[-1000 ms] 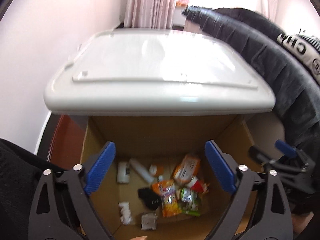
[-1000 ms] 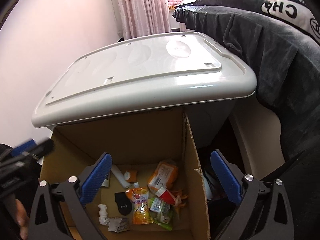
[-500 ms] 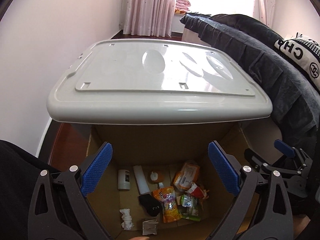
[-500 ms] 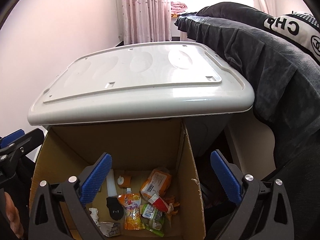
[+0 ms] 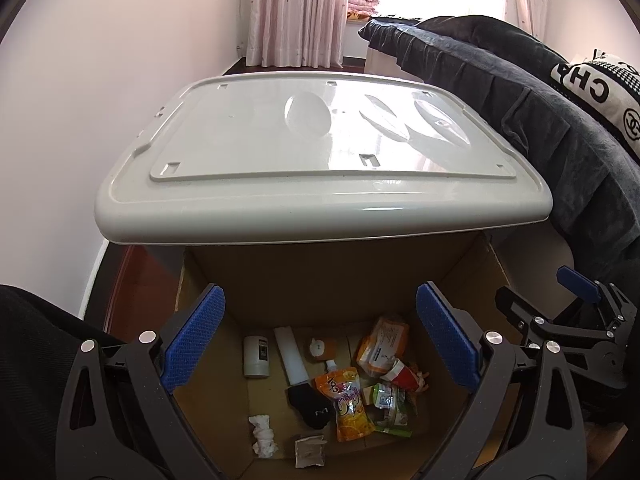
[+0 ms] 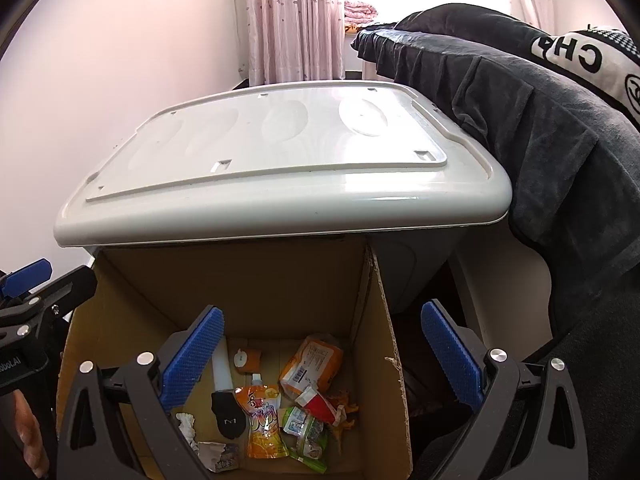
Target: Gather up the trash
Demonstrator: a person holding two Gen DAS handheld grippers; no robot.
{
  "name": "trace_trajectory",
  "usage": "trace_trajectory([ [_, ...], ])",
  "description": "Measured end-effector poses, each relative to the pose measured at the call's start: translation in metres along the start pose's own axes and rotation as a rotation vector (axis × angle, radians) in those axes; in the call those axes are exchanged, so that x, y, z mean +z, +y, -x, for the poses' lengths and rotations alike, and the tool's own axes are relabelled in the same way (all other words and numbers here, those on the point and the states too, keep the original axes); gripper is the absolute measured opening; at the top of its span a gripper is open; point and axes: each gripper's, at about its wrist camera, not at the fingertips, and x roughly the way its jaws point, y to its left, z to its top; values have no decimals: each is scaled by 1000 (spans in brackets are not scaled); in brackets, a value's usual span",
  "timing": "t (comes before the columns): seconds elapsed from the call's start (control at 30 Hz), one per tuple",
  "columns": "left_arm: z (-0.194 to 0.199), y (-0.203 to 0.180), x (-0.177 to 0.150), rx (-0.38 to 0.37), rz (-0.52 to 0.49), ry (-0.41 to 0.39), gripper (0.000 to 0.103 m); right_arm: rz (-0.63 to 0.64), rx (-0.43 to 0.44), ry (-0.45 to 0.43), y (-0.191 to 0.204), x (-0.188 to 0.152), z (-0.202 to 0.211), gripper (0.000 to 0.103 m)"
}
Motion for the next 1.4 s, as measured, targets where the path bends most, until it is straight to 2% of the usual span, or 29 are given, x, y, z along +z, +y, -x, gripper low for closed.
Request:
trace_trajectory([
  [0.87,-2,0,-2,29,-3,8,94,1,-2,8,-1,-1,-2,98],
  [1.2,-1,-7,-4,52,-50,-7,94,1,-5,14,-1,-1,-3,98],
  [1.4,-6,0,-5,39,-4,31,94,1,-10,27,-1,-2,-6,98],
])
